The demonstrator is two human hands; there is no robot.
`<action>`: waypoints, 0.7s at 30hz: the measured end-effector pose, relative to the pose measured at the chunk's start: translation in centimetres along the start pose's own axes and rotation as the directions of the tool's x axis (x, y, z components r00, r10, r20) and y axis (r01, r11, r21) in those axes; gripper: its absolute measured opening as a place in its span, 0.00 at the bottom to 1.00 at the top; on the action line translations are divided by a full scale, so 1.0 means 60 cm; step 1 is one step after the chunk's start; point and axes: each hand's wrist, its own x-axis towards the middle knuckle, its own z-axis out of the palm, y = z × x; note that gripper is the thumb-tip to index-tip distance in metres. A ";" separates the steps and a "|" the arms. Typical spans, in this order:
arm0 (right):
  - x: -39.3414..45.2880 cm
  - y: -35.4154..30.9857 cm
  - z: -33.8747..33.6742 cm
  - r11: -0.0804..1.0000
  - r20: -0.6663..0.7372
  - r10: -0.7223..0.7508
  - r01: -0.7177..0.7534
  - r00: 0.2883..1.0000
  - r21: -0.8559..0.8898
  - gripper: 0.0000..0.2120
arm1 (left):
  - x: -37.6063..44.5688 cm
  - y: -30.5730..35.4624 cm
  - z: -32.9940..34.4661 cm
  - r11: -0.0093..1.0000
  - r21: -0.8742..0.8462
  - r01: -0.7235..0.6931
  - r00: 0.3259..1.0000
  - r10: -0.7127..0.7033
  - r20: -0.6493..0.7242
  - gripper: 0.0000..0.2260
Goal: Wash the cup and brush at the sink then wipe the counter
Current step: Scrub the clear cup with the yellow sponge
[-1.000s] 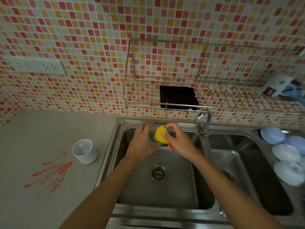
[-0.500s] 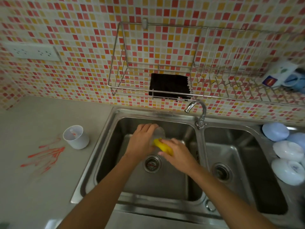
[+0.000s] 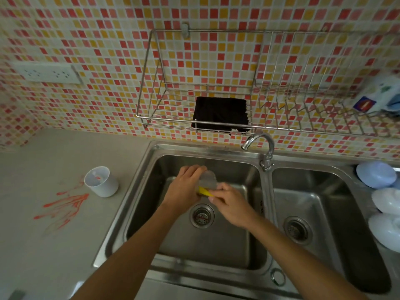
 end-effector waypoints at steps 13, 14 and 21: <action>-0.001 0.007 0.003 0.992 -0.066 -0.008 0.000 0.998 -0.124 0.13 | 0.011 -0.009 -0.002 1.000 -0.027 0.001 0.999 0.000 0.041 0.30; 0.003 0.011 -0.007 0.983 -0.092 -0.012 -0.006 0.996 -0.186 0.12 | 0.013 -0.008 -0.003 1.000 -0.019 -0.012 0.999 0.012 0.034 0.30; 0.004 0.000 0.011 0.922 -0.201 -0.229 0.147 0.952 -0.357 0.12 | 0.028 -0.006 -0.007 0.999 -0.023 -0.038 0.997 0.039 0.065 0.30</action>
